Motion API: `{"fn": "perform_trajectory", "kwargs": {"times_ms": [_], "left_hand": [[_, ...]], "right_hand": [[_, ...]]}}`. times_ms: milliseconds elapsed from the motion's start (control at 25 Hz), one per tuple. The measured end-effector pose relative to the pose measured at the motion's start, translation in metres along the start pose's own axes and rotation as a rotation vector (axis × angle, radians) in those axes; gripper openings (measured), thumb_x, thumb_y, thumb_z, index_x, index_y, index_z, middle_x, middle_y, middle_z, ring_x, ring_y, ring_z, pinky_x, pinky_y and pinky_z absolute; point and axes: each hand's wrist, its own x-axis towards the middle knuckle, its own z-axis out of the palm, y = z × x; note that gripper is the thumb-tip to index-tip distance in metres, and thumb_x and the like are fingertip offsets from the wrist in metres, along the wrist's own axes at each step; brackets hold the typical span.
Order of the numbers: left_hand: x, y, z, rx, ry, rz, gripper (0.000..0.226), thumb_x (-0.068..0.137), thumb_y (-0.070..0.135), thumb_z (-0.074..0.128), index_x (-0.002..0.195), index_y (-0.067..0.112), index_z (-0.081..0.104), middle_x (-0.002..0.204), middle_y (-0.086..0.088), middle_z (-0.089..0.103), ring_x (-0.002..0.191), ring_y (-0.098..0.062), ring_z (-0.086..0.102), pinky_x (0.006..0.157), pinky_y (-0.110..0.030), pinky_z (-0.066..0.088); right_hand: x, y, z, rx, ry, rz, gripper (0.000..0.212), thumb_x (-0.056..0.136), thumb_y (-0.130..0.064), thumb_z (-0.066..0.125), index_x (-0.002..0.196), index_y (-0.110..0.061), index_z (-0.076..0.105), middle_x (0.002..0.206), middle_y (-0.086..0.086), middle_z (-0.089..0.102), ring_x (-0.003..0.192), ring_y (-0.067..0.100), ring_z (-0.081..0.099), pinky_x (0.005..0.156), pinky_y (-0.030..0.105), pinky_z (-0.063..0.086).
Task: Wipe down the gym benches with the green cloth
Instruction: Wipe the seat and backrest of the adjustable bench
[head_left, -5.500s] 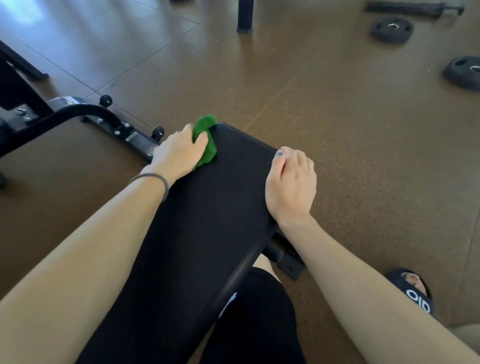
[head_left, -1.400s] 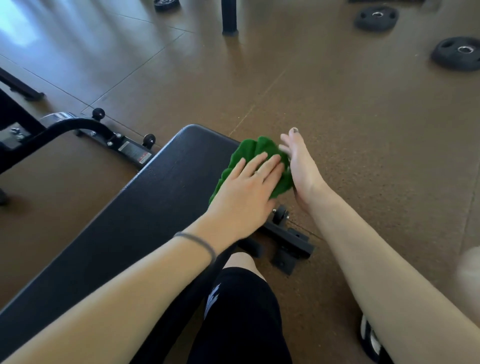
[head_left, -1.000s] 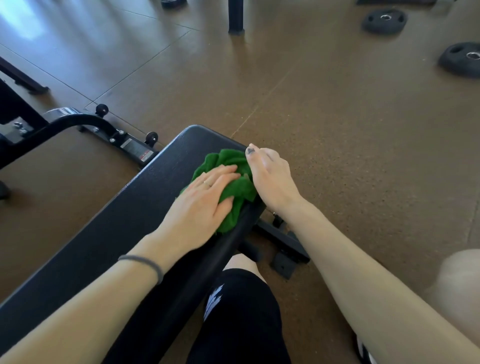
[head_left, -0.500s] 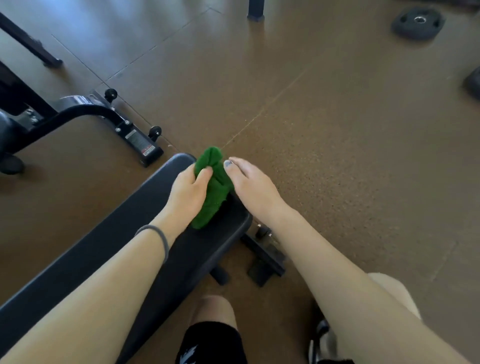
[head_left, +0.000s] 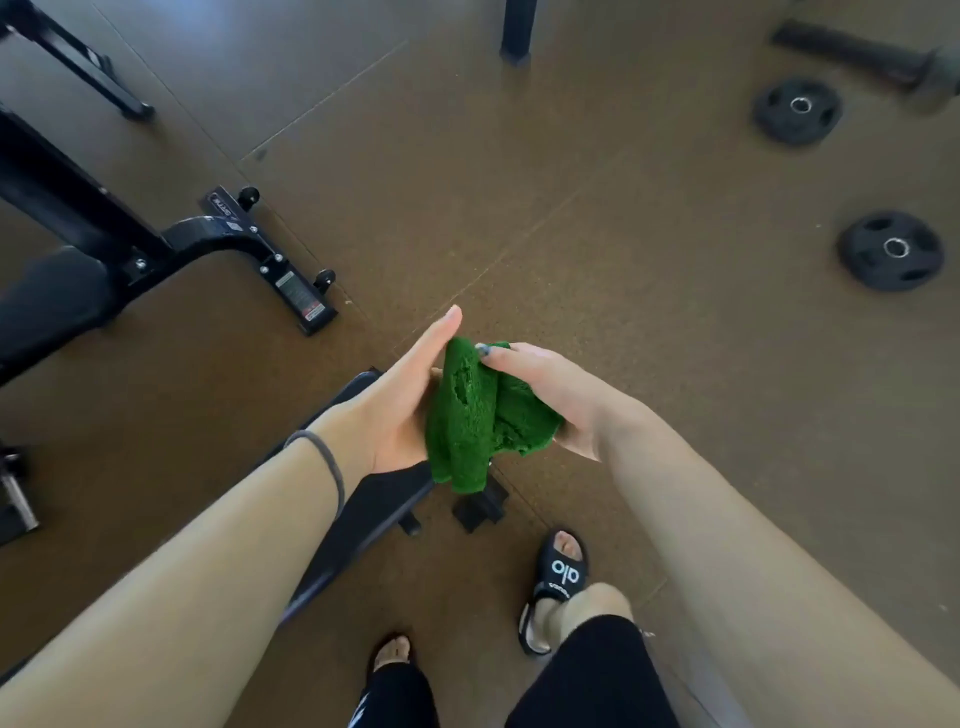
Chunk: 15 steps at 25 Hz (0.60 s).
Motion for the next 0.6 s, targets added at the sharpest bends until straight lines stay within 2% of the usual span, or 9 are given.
{"fn": "perform_trajectory", "kwargs": {"times_ms": [80, 160, 280, 360, 440, 520, 600], "left_hand": [[-0.017, 0.023, 0.025, 0.024, -0.011, 0.005, 0.08, 0.084, 0.071, 0.053, 0.137, 0.012, 0.062, 0.135, -0.013, 0.067, 0.126, -0.032, 0.064, 0.111, -0.05, 0.043], [-0.028, 0.041, 0.046, 0.063, -0.006, 0.021, 0.065, 0.089, 0.056, 0.06, 0.138, 0.013, 0.06, 0.134, -0.013, 0.068, 0.124, -0.031, 0.065, 0.106, -0.048, 0.047], [-0.036, 0.061, 0.069, 0.124, -0.001, -0.007, 0.051, 0.087, 0.03, 0.065, 0.136, 0.014, 0.061, 0.129, -0.013, 0.071, 0.121, -0.032, 0.067, 0.105, -0.05, 0.049], [-0.04, 0.076, 0.077, 0.136, 0.042, -0.017, 0.044, 0.089, 0.02, 0.06, 0.133, 0.013, 0.062, 0.128, -0.015, 0.071, 0.122, -0.035, 0.066, 0.107, -0.051, 0.049], [-0.043, 0.091, 0.079, 0.099, 0.1, -0.022, 0.04, 0.093, 0.018, 0.05, 0.129, 0.011, 0.065, 0.127, -0.017, 0.071, 0.118, -0.037, 0.066, 0.106, -0.053, 0.049], [-0.045, 0.108, 0.073, 0.024, 0.138, -0.04, 0.04, 0.092, 0.02, 0.044, 0.123, 0.01, 0.067, 0.119, -0.017, 0.073, 0.111, -0.04, 0.067, 0.103, -0.054, 0.049], [-0.044, 0.126, 0.065, -0.018, 0.15, -0.039, 0.038, 0.091, 0.021, 0.043, 0.12, 0.01, 0.066, 0.116, -0.018, 0.07, 0.108, -0.039, 0.064, 0.102, -0.055, 0.045]], "right_hand": [[-0.02, -0.027, -0.011, -0.004, 0.017, -0.005, 0.049, 0.086, -0.055, 0.073, 0.127, -0.029, 0.065, 0.119, 0.001, 0.076, 0.11, 0.024, 0.073, 0.103, 0.05, 0.054], [-0.036, -0.049, -0.021, -0.055, 0.027, -0.01, 0.054, 0.083, -0.059, 0.075, 0.129, -0.034, 0.064, 0.121, 0.0, 0.074, 0.111, 0.023, 0.072, 0.102, 0.05, 0.055], [-0.052, -0.077, -0.034, -0.159, 0.051, 0.003, 0.071, 0.081, -0.065, 0.074, 0.144, -0.044, 0.048, 0.13, 0.001, 0.063, 0.114, 0.024, 0.068, 0.099, 0.049, 0.057], [-0.057, -0.098, -0.04, -0.29, 0.065, -0.042, 0.058, 0.082, -0.07, 0.07, 0.134, -0.047, 0.055, 0.124, 0.003, 0.063, 0.113, 0.024, 0.066, 0.1, 0.051, 0.055], [-0.058, -0.12, -0.044, -0.43, 0.084, -0.087, 0.045, 0.084, -0.072, 0.066, 0.113, -0.038, 0.066, 0.114, 0.004, 0.068, 0.107, 0.024, 0.067, 0.098, 0.051, 0.054], [-0.054, -0.146, -0.043, -0.54, 0.109, -0.095, 0.054, 0.086, -0.071, 0.064, 0.106, -0.021, 0.066, 0.109, 0.007, 0.069, 0.103, 0.022, 0.066, 0.09, 0.041, 0.052], [-0.04, -0.169, -0.041, -0.622, 0.099, -0.081, 0.063, 0.086, -0.072, 0.062, 0.106, -0.013, 0.064, 0.103, 0.006, 0.068, 0.095, 0.02, 0.062, 0.078, 0.035, 0.046]]}}
